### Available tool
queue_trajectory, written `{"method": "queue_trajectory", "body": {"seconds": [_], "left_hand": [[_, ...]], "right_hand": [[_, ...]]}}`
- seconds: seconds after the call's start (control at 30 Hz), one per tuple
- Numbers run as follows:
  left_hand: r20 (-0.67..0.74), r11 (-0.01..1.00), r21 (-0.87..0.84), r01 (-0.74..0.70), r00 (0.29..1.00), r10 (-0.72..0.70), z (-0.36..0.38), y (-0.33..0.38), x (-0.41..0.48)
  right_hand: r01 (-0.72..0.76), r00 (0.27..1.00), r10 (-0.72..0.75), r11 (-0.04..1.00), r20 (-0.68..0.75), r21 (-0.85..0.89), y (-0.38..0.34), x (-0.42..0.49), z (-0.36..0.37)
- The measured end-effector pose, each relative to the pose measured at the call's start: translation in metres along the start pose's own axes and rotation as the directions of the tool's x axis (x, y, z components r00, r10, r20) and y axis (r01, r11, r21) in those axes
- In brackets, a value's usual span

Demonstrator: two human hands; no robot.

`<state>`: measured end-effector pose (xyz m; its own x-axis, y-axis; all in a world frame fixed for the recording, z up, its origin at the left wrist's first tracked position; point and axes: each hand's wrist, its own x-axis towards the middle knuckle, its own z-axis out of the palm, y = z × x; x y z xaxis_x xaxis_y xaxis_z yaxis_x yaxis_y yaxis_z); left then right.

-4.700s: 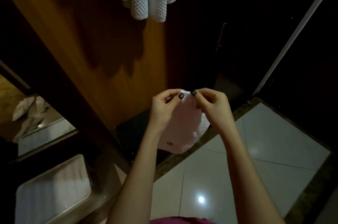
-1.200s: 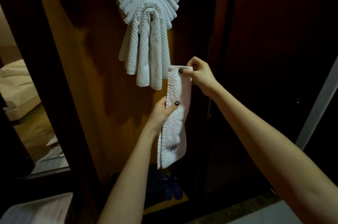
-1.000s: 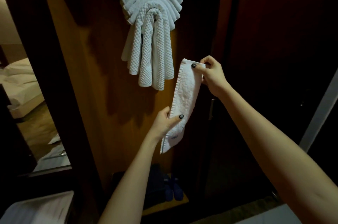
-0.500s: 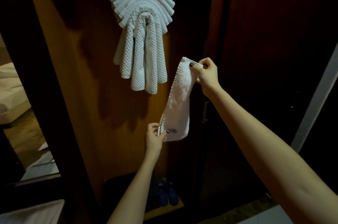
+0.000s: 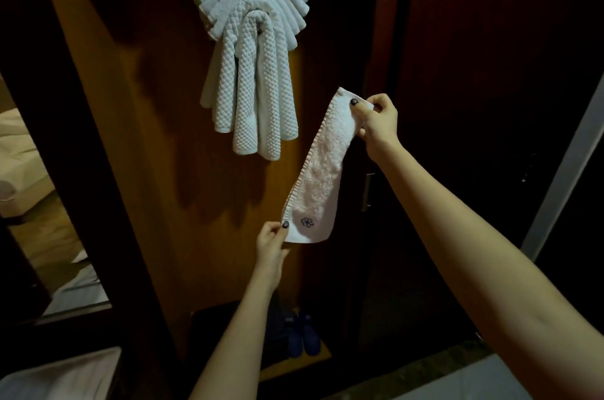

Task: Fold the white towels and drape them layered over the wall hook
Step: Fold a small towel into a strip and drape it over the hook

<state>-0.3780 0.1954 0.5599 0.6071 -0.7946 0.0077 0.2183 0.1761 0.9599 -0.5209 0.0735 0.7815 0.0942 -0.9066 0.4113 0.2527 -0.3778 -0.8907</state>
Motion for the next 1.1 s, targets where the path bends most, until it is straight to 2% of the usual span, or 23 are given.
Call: {"method": "queue_trajectory", "body": {"seconds": [0.07, 0.13, 0.2, 0.33, 0.47, 0.53, 0.63, 0.73, 0.83, 1.0, 1.1], "left_hand": [[-0.007, 0.985, -0.168, 0.024, 1.0, -0.026, -0.005, -0.001, -0.001], [-0.018, 0.982, -0.189, 0.025, 0.999, -0.029, -0.012, -0.003, -0.001], [-0.007, 0.997, -0.072, 0.031, 0.999, -0.031, -0.018, -0.007, -0.003], [0.171, 0.971, 0.226, -0.079, 0.984, 0.04, -0.021, -0.02, -0.009], [0.175, 0.95, 0.283, -0.134, 0.981, 0.086, -0.023, -0.018, -0.009], [0.163, 0.965, 0.236, -0.11, 0.984, 0.072, -0.029, -0.017, -0.008], [0.122, 0.995, 0.097, 0.026, 0.992, -0.037, -0.038, -0.017, -0.009], [0.087, 0.995, -0.066, 0.081, 0.993, -0.075, -0.041, -0.016, -0.01], [0.044, 0.966, -0.23, 0.117, 0.993, -0.11, -0.039, -0.014, -0.009], [0.065, 0.933, -0.31, 0.185, 0.983, -0.173, -0.041, -0.018, -0.008], [0.065, 0.873, -0.431, 0.227, 0.973, -0.221, -0.044, -0.022, -0.006]], "right_hand": [[-0.009, 1.0, 0.009, 1.0, -0.003, 0.002, 0.006, 0.0, -0.002], [-0.01, 1.0, 0.01, 1.0, 0.003, -0.01, 0.011, -0.001, -0.004], [-0.01, 1.0, 0.01, 1.0, 0.009, -0.019, 0.014, -0.001, -0.003], [-0.008, 0.999, 0.009, 1.0, 0.04, -0.03, 0.019, -0.002, 0.002], [0.014, 0.999, -0.012, 0.998, 0.043, -0.059, 0.019, -0.002, 0.007], [0.018, 0.999, -0.015, 0.997, 0.037, -0.078, 0.02, 0.0, 0.005], [0.018, 1.0, -0.017, 0.996, 0.014, -0.089, 0.027, 0.002, 0.002], [0.003, 1.0, -0.002, 0.997, 0.015, -0.076, 0.036, 0.002, 0.002], [-0.033, 0.999, 0.034, 0.999, 0.025, -0.029, 0.038, 0.003, 0.005], [-0.069, 0.996, 0.068, 0.997, 0.051, 0.018, 0.039, 0.002, 0.01], [-0.09, 0.994, 0.088, 0.996, 0.061, 0.026, 0.047, -0.001, 0.007]]}}
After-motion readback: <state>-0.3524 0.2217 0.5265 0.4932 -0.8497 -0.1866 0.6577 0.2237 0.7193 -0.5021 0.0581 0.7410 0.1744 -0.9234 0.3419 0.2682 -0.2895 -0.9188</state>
